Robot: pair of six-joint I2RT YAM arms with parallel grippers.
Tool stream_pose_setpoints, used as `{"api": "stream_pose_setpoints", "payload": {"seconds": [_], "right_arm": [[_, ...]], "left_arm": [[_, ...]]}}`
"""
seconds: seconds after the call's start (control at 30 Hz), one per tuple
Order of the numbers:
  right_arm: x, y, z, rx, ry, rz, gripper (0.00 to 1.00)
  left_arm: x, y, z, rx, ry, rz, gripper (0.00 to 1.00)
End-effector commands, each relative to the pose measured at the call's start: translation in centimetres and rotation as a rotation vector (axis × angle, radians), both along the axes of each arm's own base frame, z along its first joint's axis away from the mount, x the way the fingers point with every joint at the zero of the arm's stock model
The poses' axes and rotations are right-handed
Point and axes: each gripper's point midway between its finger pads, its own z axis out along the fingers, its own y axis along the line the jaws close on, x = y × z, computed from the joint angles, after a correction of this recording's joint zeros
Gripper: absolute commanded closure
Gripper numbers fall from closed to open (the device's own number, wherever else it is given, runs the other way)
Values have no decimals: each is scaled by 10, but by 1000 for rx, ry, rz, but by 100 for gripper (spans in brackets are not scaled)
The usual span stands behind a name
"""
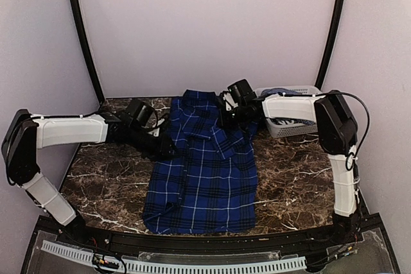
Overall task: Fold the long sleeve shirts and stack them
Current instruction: Fold the sleeve of the 1/3-folded shirt.
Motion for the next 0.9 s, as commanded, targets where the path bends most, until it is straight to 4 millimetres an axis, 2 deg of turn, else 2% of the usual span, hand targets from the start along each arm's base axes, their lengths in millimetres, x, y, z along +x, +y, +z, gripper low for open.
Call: {"api": "stream_pose_setpoints", "payload": {"seconds": [0.0, 0.1, 0.23, 0.47, 0.53, 0.67, 0.87], "right_arm": [[16, -5, 1, 17, 1, -23, 100], [23, -17, -8, -8, 40, -48, 100], [27, -21, -7, -21, 65, -44, 100], [25, -4, -16, 39, 125, -15, 100], [25, -2, -17, 38, 122, -14, 100], [26, 0, -16, 45, 106, -15, 100], [22, -3, -16, 55, 86, -23, 100]], "left_arm": [[-47, 4, -29, 21, 104, 1, 64], [-71, 3, -34, 16, 161, -16, 66], [-96, 3, -39, 32, 213, -54, 68], [-151, -9, -52, 69, 315, -172, 73], [-163, -5, -59, 88, 345, -181, 74], [-182, 2, -72, 96, 395, -192, 79], [-199, 2, -92, 109, 439, -226, 79]]}}
